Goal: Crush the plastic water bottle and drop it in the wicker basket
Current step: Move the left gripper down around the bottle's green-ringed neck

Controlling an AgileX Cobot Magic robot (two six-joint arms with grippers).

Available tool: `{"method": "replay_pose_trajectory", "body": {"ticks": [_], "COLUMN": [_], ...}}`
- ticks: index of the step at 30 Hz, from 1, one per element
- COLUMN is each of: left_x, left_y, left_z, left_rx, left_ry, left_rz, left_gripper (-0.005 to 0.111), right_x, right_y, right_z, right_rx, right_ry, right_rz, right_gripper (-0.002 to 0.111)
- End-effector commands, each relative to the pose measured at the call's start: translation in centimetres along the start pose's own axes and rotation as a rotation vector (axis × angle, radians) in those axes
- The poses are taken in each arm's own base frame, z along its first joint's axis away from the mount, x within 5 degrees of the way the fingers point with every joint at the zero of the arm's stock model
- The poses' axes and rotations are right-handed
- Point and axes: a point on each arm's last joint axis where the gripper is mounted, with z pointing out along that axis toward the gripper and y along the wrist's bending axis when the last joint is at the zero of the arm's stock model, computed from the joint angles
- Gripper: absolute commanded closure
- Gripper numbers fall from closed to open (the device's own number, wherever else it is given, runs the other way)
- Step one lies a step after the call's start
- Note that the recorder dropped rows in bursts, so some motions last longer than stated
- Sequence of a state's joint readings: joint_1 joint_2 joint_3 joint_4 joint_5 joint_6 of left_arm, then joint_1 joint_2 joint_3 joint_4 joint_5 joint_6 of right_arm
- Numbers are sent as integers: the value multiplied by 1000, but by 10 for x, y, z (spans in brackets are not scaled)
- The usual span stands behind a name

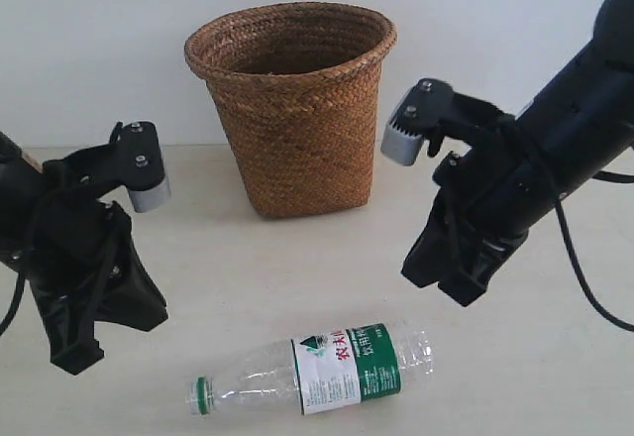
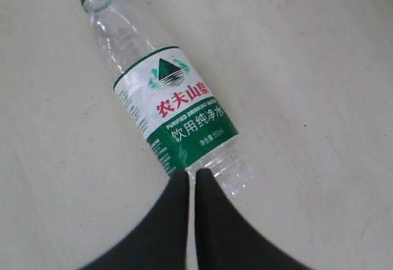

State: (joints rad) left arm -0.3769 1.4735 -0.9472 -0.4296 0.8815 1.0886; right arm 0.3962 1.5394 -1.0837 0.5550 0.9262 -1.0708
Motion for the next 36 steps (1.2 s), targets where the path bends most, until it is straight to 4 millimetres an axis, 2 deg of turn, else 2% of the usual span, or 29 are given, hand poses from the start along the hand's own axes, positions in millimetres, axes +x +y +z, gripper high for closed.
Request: {"method": "replay_pose_trajectory", "body": {"ticks": [1,7,9,14,19,31,33,35,36], "left_x": [-4,-1,0,2,-3,6,5,5,5], "left_y": [-1,4,8,11,4,13,15,15,15], "left_z": [16,42,50,70,94,130,131,131,132], "left_rx": [67,141,138,153,171,147,127,119,125], "left_ry": [0,19,25,42,68,112,105,97,98], "left_rz": [57,108,108,126,211,232,228,219,232], "left_gripper": [86,33,27,27,28,31,36,53,68], "right_x": [1,3,3,2,1,-1,-1,-1,-1], "right_y": [-5,-7,-7,-7,-8,-8,-8,-8,-9], "right_z": [17,24,24,24,24,24,24,24,24], "right_rx": [-31,-45,-46,-42,-41,-36,-34,-33,-26], "right_ry": [34,43,42,28,20,5,4,-1,-3], "right_rz": [-95,-161,-162,-153,-147,-136,-136,-134,-133], "right_gripper": [108,108,108,108,108,108,108,108,108]}}
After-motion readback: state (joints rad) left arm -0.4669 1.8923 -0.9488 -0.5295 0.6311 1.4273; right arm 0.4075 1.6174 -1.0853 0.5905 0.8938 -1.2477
